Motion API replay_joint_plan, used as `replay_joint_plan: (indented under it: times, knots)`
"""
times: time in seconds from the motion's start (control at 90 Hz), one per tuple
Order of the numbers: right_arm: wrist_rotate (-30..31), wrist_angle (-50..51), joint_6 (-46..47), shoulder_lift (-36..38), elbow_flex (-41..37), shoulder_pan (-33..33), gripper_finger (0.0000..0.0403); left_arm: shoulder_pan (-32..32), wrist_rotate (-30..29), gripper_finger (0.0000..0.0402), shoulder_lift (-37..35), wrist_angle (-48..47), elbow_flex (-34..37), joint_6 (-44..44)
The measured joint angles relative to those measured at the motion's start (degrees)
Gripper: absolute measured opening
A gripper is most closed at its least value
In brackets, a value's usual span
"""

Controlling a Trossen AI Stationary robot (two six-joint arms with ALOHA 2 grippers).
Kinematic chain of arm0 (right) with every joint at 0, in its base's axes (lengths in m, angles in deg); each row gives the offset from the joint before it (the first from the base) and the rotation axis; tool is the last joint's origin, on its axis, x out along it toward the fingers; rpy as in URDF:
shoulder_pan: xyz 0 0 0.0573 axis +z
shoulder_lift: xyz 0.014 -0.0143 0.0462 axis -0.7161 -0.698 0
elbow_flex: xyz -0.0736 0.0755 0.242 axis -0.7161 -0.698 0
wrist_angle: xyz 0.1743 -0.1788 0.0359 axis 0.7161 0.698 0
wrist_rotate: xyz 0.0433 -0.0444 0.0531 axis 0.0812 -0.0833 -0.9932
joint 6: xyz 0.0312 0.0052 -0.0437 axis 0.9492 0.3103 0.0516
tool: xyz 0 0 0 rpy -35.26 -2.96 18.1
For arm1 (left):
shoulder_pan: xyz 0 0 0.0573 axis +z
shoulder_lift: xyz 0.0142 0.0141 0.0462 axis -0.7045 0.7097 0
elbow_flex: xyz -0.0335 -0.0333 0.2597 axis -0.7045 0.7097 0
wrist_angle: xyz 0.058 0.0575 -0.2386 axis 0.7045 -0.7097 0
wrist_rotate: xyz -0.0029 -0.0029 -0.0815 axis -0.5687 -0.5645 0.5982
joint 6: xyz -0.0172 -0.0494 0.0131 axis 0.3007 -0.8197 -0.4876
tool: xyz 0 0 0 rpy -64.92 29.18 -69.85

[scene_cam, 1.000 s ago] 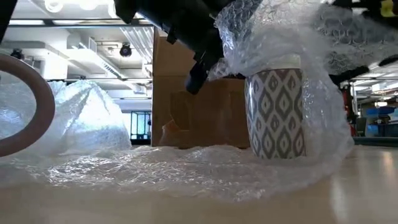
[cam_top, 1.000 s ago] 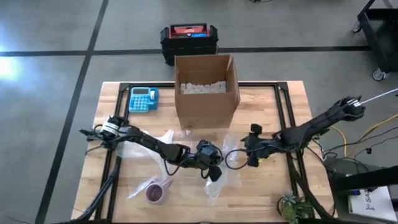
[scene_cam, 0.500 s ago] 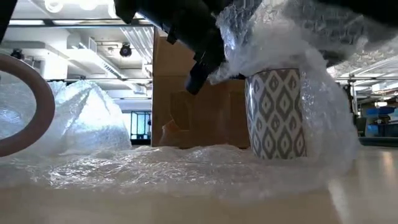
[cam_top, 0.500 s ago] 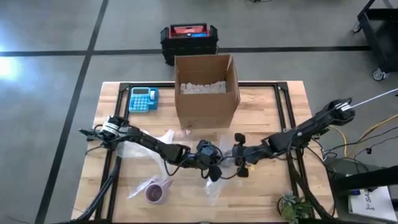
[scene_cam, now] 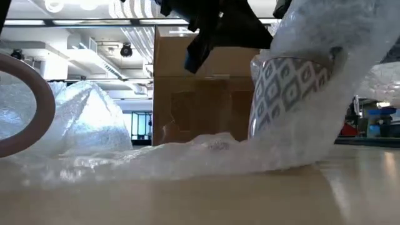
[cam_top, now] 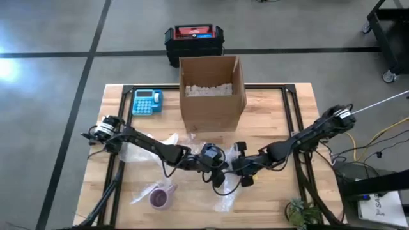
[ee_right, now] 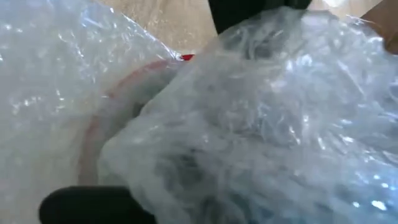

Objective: Wrap mug
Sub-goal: Wrap the white mug with bubble wrap

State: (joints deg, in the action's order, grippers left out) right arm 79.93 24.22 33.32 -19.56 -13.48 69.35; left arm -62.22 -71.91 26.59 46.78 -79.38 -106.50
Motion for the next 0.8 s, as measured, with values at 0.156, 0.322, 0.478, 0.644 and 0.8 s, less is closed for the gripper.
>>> replay_joint_plan:
  times: [0.156, 0.322, 0.478, 0.644, 0.8]
  knots:
    - [0.25, -0.02, 0.24, -0.13, 0.00, 0.00, 0.0003, 0.13, -4.35, 0.0000, 0.26, -0.05, 0.00, 1.70]
    - [0.20, 0.06, 0.41, -0.13, 0.00, 0.00, 0.0001, 0.35, -5.23, 0.0000, 3.34, 1.65, 0.04, 0.69]
    - [0.18, 0.06, 0.41, -0.04, -0.02, 0.00, 0.0001, 0.39, -4.88, 0.0000, 5.14, 2.72, -0.03, 0.04]
    - [-0.15, 0.78, 0.88, 0.90, 0.24, 0.00, 0.0000, 0.40, -4.88, 0.0000, 5.76, 2.20, -0.11, -0.05]
    - [-0.46, 9.77, 2.27, 2.90, 4.37, 0.02, 0.0009, 0.39, -3.90, 0.0000, 6.00, 1.62, 0.02, 0.04]
